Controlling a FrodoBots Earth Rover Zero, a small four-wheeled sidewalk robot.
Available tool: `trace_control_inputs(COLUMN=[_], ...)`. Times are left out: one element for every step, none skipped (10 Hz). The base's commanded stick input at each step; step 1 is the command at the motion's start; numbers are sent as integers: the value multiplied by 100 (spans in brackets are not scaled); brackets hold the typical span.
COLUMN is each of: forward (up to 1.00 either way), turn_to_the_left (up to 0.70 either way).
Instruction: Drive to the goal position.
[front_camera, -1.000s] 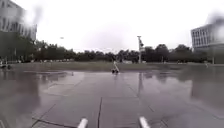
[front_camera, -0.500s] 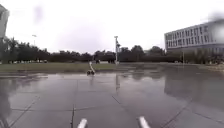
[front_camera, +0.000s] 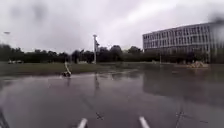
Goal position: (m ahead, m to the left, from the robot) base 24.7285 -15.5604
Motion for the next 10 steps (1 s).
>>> trace_control_inputs(forward=[84, 84, 84, 84, 84, 85, 85, 85, 85, 87], turn_to_the_left=[-33, -33, -33, -33, -25, -16, -11, 0, 0, 0])
